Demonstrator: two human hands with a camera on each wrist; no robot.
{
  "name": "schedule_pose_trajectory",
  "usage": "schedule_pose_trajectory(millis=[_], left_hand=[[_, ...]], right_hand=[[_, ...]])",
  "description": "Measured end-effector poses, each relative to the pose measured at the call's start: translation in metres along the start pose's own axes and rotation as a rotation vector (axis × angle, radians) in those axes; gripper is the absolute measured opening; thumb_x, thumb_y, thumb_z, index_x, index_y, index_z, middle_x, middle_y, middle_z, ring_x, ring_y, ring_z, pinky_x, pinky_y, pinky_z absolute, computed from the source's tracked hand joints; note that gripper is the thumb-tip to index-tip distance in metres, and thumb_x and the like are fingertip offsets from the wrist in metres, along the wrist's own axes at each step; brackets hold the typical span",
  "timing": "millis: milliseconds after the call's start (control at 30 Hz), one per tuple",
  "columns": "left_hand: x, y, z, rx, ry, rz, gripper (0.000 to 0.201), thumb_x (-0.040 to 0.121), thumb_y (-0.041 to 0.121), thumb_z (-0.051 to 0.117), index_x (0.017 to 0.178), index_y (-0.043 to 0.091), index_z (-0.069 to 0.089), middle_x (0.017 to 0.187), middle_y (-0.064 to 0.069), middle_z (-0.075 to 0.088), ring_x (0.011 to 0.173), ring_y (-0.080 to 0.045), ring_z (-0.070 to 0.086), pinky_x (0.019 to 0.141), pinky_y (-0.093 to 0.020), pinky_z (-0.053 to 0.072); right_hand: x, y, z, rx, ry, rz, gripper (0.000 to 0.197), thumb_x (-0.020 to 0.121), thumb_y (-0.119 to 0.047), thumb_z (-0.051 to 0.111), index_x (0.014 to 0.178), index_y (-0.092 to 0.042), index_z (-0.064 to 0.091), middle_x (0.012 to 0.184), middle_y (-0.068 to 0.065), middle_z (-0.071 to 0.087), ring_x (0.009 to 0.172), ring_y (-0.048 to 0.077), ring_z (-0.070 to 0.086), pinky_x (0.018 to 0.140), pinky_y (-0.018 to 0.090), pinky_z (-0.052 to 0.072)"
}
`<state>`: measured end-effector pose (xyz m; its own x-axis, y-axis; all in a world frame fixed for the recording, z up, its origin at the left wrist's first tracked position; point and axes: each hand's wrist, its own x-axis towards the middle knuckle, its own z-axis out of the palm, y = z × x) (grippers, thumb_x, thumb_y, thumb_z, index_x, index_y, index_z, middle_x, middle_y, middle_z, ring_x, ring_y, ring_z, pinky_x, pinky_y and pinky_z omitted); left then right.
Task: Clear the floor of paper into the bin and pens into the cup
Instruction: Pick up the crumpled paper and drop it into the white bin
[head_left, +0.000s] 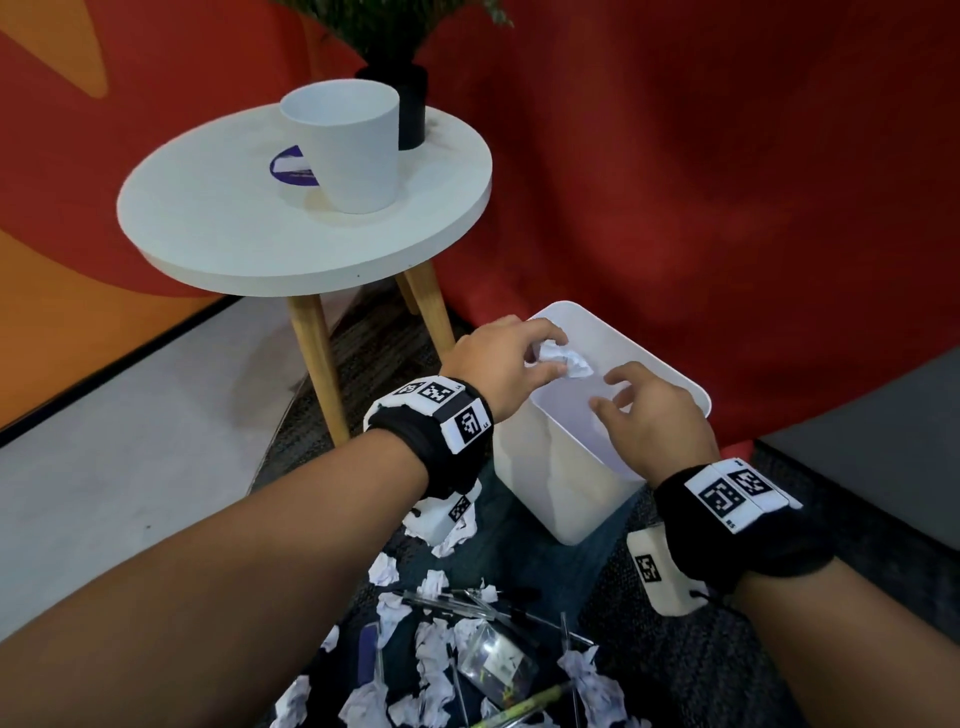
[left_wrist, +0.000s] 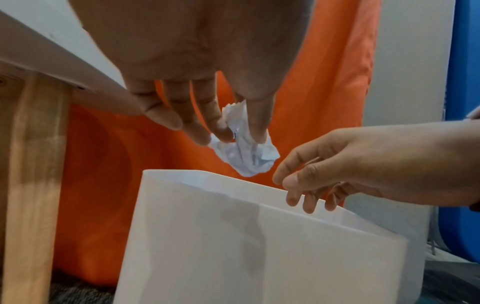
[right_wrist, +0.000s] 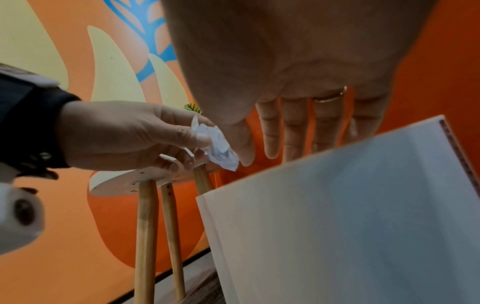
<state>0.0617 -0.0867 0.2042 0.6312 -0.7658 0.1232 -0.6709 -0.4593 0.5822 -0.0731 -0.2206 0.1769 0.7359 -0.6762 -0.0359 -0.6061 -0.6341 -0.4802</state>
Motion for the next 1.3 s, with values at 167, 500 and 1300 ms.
schedule_pose_trajectory(millis=[167, 500, 1300], left_hand=[[0.003, 0.005, 0.006, -0.028, -0.136, -0.042, 0.060, 0.086, 0.037, 0.068, 0.138, 0.049, 0.041, 0.090, 0.010, 0.068, 0.083, -0.009, 0.062, 0.083, -0.034, 0.053], [-0.020, -0.006, -0.004, -0.059, 0.018, -0.072, 0.011, 0.084, 0.040, 0.063, 0.086, 0.032, 0.055, 0.062, 0.008, 0.056, 0.064, -0.011, 0.056, 0.065, -0.032, 0.050], [-0.175, -0.216, 0.114, 0.131, -0.700, -0.544, 0.014, 0.090, 0.033, 0.062, 0.091, 0.019, 0.058, 0.098, -0.007, 0.065, 0.091, -0.030, 0.061, 0.076, -0.038, 0.050]], right_hand=[[-0.005, 0.003, -0.001, 0.038, -0.004, -0.014, 0.028, 0.088, -0.041, 0.060, 0.114, -0.032, 0.057, 0.098, -0.007, 0.070, 0.090, 0.022, 0.065, 0.081, 0.036, 0.053], [-0.027, -0.030, -0.008, 0.314, 0.256, -0.403, 0.016, 0.086, -0.012, 0.058, 0.094, -0.020, 0.069, 0.084, -0.006, 0.068, 0.076, 0.013, 0.062, 0.072, 0.027, 0.048], [-0.112, -0.039, 0.245, -0.493, -1.048, -0.482, 0.027, 0.096, -0.034, 0.050, 0.119, -0.022, 0.059, 0.117, 0.013, 0.062, 0.100, 0.034, 0.062, 0.082, 0.040, 0.051]])
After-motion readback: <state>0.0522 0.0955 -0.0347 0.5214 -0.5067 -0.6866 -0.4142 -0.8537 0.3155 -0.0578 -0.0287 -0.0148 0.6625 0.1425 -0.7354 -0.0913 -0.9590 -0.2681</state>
